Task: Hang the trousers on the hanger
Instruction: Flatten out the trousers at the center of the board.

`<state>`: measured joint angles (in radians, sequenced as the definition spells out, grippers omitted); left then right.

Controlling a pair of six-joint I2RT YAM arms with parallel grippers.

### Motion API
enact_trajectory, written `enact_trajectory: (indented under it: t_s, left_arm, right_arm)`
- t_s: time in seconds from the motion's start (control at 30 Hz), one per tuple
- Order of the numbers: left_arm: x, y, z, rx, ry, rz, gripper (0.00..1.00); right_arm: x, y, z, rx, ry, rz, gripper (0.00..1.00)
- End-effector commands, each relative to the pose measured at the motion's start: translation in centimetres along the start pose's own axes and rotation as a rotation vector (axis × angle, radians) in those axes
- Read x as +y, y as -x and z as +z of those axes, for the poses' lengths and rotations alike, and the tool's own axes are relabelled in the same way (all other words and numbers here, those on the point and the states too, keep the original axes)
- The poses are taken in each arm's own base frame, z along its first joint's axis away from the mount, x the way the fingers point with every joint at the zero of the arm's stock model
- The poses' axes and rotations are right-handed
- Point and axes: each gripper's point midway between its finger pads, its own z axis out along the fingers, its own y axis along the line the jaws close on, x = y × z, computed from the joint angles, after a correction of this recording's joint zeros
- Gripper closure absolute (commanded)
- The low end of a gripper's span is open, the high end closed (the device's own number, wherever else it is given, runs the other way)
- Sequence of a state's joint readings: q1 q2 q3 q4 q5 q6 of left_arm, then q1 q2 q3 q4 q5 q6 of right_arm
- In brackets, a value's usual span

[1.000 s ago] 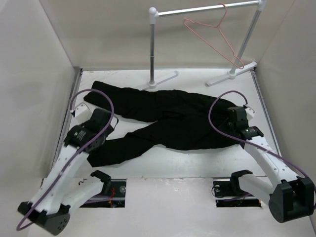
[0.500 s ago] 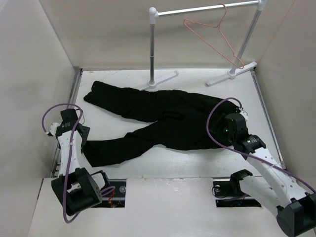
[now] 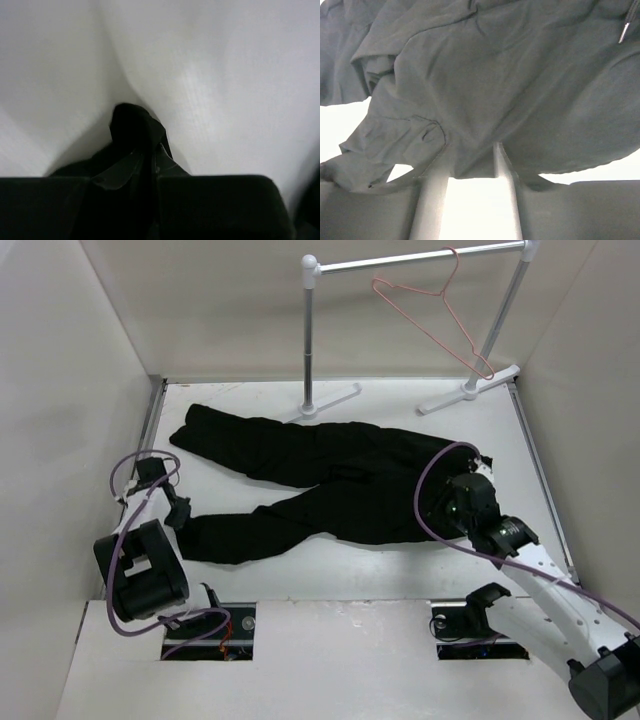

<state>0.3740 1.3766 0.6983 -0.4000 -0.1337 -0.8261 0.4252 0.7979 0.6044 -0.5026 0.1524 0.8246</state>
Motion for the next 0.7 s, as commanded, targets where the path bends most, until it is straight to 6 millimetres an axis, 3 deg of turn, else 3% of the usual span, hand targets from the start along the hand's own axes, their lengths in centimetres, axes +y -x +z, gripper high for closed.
enact_trajectory:
  t_s: [0.0, 0.1, 0.17, 0.2, 0.27, 0.33, 0.43, 0.53, 0.67]
  left_arm:
    - [-9.3, 4.5, -3.9, -0.104, -0.294, 0.003, 0.96]
    - [-17.2, 7.0, -10.5, -0.168, -0.502, 0.058, 0.96]
    - [-19.7, 8.0, -14.3, -0.208, -0.599, 0.086, 0.94]
    - [-19.9, 8.5, -15.5, -0.233, -0.621, 0.091, 0.93]
    - [-18.3, 10.2, -15.6, -0.287, -0.601, 0.077, 0.92]
    - [-15.4, 12.2, -13.1, -0.308, -0.529, 0.020, 0.86]
    - [-11.7, 13.5, -8.7, -0.255, -0.407, -0.066, 0.52]
    - [-11.1, 14.1, -9.0, -0.289, -0.393, -0.086, 0.31]
    - [-10.6, 12.5, -10.1, -0.315, -0.393, -0.050, 0.36]
  right_arm:
    - [-0.8, 1.2, -0.2, -0.057, -0.030, 0.008, 0.65]
    - [-3.2, 1.0, 0.6, -0.061, -0.117, 0.033, 0.64]
    - [-4.8, 1.1, 1.0, -0.069, -0.173, 0.066, 0.53]
    - [-5.4, 1.2, 1.2, -0.077, -0.192, 0.089, 0.47]
    - [-6.3, 1.8, 1.2, -0.102, -0.215, 0.124, 0.41]
    - [-6.7, 2.4, 1.1, -0.123, -0.217, 0.146, 0.38]
    - [-6.5, 3.1, 0.7, -0.141, -0.202, 0.138, 0.38]
    - [-6.4, 3.5, 0.3, -0.154, -0.193, 0.118, 0.37]
    - [-6.6, 3.2, 0.1, -0.155, -0.192, 0.119, 0.36]
